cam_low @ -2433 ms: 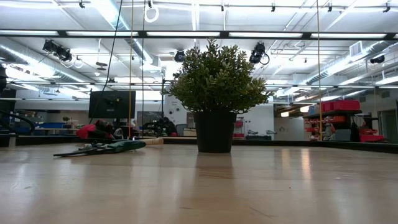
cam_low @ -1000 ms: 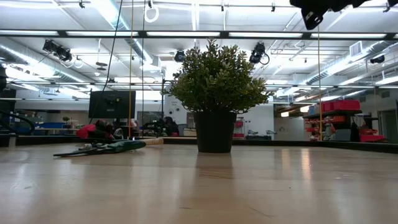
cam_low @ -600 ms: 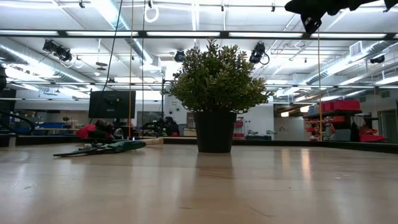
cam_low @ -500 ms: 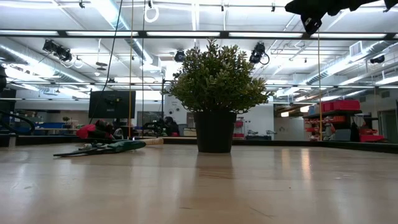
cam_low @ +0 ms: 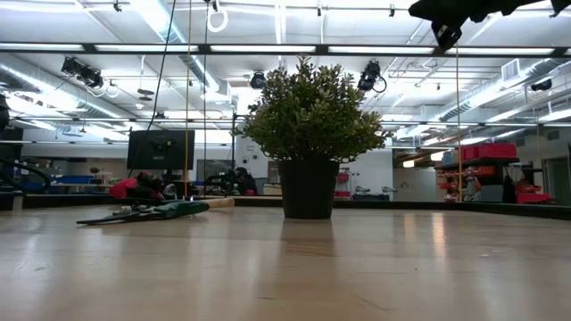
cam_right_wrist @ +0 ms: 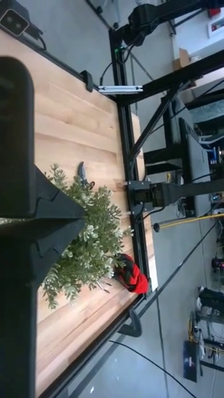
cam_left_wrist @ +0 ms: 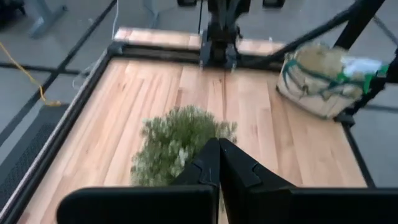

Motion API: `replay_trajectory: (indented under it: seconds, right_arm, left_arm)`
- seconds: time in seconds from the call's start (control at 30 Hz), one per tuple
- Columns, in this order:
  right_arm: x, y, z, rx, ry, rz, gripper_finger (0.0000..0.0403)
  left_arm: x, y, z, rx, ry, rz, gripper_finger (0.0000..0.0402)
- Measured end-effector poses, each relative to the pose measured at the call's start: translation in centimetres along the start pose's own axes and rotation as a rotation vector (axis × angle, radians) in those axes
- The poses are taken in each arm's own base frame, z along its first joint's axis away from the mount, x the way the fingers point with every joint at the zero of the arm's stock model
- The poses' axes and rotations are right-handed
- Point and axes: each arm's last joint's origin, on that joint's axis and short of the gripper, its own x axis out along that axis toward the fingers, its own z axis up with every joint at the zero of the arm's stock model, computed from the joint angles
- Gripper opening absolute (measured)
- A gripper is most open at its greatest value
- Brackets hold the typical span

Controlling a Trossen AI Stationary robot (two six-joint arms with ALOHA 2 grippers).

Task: Pick & Place Garden tools in Gardening bag
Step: Put the brown hand rake into the white gardening bag

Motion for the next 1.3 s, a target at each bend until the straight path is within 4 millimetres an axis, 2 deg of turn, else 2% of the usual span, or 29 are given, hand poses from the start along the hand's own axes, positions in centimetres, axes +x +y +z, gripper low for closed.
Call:
replay_trajectory:
  seconds: [0.2,0.37,0.63,0.97,1.3]
  right_arm:
    - [0.2,0.0,-0.1,-0.004,0.012,-0.001,0.0000]
    - [0.5,0.0,-0.2,-0.002,0.024,-0.002,0.0000]
    - [1.0,-0.1,-0.5,0.003,0.060,-0.005,0.0000]
    - [1.7,-0.1,-0.7,0.000,0.078,-0.007,0.0000]
    - [1.7,-0.2,-0.7,0.004,0.077,-0.015,0.0000]
  left_arm:
    - [0.4,0.0,-0.5,0.010,0.014,-0.024,0.0005]
    - [1.8,0.1,-3.3,-0.024,0.001,-0.027,0.0005]
    - [1.4,1.3,-6.9,-0.072,0.003,-0.015,0.0005]
    - [0.7,4.0,-11.4,-0.124,0.027,-0.013,0.0005]
    - [0.9,7.2,-12.4,-0.104,0.048,0.033,0.0005]
